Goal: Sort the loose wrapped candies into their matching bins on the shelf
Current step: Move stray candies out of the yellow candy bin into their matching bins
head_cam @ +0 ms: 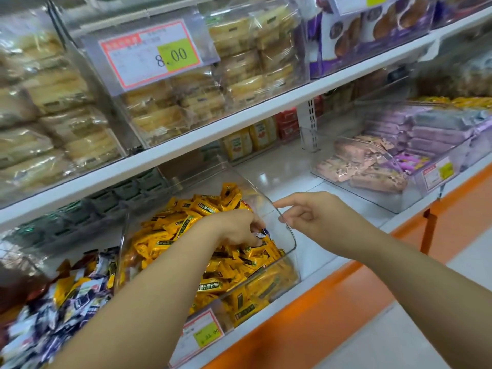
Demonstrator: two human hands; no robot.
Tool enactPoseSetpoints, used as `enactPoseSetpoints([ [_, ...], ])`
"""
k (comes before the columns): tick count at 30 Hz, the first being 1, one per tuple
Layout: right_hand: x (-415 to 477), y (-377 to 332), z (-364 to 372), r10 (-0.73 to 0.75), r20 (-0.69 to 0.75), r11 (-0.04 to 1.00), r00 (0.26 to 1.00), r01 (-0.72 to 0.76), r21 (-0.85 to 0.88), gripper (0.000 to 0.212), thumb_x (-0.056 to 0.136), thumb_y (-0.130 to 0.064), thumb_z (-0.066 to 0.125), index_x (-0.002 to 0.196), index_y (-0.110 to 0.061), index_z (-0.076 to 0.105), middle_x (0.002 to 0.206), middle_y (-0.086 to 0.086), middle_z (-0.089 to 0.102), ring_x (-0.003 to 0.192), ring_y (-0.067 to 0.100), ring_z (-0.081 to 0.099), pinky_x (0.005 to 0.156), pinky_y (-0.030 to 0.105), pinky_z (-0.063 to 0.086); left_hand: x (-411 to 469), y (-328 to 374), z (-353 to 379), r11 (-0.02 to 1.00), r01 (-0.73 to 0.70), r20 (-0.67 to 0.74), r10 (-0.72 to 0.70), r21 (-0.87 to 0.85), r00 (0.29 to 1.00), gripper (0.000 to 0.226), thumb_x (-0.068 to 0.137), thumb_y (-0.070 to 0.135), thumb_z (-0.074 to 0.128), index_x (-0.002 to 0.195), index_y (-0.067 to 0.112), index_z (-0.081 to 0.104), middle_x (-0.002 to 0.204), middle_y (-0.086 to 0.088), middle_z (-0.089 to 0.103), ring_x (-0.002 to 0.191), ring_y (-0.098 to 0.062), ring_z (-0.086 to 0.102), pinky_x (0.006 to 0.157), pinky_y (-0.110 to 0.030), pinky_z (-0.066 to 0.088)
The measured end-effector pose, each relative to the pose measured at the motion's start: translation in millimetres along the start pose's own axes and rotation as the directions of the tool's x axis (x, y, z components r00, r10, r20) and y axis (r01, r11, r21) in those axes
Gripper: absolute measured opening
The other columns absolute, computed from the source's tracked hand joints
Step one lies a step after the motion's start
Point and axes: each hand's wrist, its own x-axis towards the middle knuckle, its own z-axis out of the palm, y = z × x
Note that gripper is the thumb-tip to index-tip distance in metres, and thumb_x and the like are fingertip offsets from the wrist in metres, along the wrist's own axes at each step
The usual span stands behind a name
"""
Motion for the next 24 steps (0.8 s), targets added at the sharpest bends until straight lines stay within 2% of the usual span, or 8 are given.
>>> enactPoseSetpoints([
  [6,1.9,0.1,1.2,0.016,-0.010,1.000,1.000,-0.016,0.014,0.029,0.093,-0.011,0.054,0.114,-0.029,0.063,0.090,-0.011,0.071,0.090,0.002,0.064,0.080,0.017,0.049,1.6,0.8,-2.1,1.000,0.025,-0.005,-0.025,-0.019,1.000,0.056,0.090,0.027,0.063,0.142,0.021,0.043,0.142,0.001,0.046,0.129,-0.020,0.044,0.102,-0.028,0.034],
  [11,2.1,-1.7,1.2,0.018,-0.020,1.000,1.000,-0.018,0.020,0.028,0.092,-0.010,0.054,0.113,-0.027,0.064,0.090,-0.009,0.071,0.089,0.004,0.065,0.083,0.022,0.052,2.0,-6.1,11.2,0.982,0.003,-0.095,-0.021,-0.189,0.995,0.048,0.087,0.020,0.067,0.133,0.020,0.054,0.124,0.000,0.059,0.115,-0.018,0.054,0.097,-0.026,0.041],
  [14,2.1,-1.7,1.7,0.018,-0.026,1.000,0.999,-0.017,0.024,0.029,0.092,-0.009,0.053,0.112,-0.026,0.064,0.089,-0.008,0.072,0.088,0.006,0.065,0.084,0.026,0.052,0.8,-5.2,12.2,0.978,0.000,-0.092,-0.020,-0.209,0.996,0.043,0.088,0.019,0.065,0.130,0.019,0.055,0.113,-0.003,0.062,0.106,-0.021,0.056,0.085,-0.023,0.040],
  [18,2.1,-1.4,2.5,0.027,-0.036,0.999,0.999,-0.026,0.027,0.029,0.091,-0.008,0.054,0.111,-0.027,0.065,0.087,-0.008,0.072,0.086,0.005,0.066,0.080,0.024,0.052,-4.0,-2.2,11.9,0.972,-0.016,-0.071,-0.001,-0.233,0.997,0.038,0.090,0.018,0.062,0.128,0.020,0.058,0.112,0.004,0.062,0.099,-0.013,0.057,0.086,-0.022,0.041],
  [21,2.3,-1.1,2.8,0.023,-0.036,0.999,0.999,-0.022,0.025,0.029,0.091,-0.008,0.054,0.110,-0.027,0.065,0.085,-0.009,0.072,0.085,0.004,0.066,0.080,0.023,0.052,-8.9,3.1,11.6,0.972,-0.037,-0.080,0.018,-0.233,0.997,0.034,0.093,0.015,0.058,0.127,0.019,0.059,0.099,0.001,0.065,0.089,-0.014,0.060,0.070,-0.016,0.041],
  [23,2.3,-0.9,2.5,0.022,-0.031,0.999,0.999,-0.021,0.036,0.030,0.091,-0.008,0.053,0.111,-0.026,0.065,0.084,-0.009,0.072,0.085,0.004,0.066,0.081,0.025,0.053,-10.3,6.0,11.0,0.979,-0.058,-0.089,0.041,-0.194,0.995,0.033,0.095,0.014,0.054,0.127,0.019,0.059,0.081,0.009,0.061,0.065,-0.007,0.055,0.050,-0.009,0.038],
  [24,2.2,-0.8,2.4,0.021,-0.028,0.999,0.999,-0.020,0.038,0.030,0.091,-0.008,0.053,0.111,-0.026,0.065,0.084,-0.010,0.072,0.085,0.005,0.066,0.082,0.026,0.053,-10.5,6.9,11.0,0.983,-0.064,-0.091,0.049,-0.172,0.995,0.033,0.095,0.014,0.053,0.127,0.019,0.059,0.080,0.008,0.061,0.058,-0.006,0.051,0.044,-0.007,0.034],
])
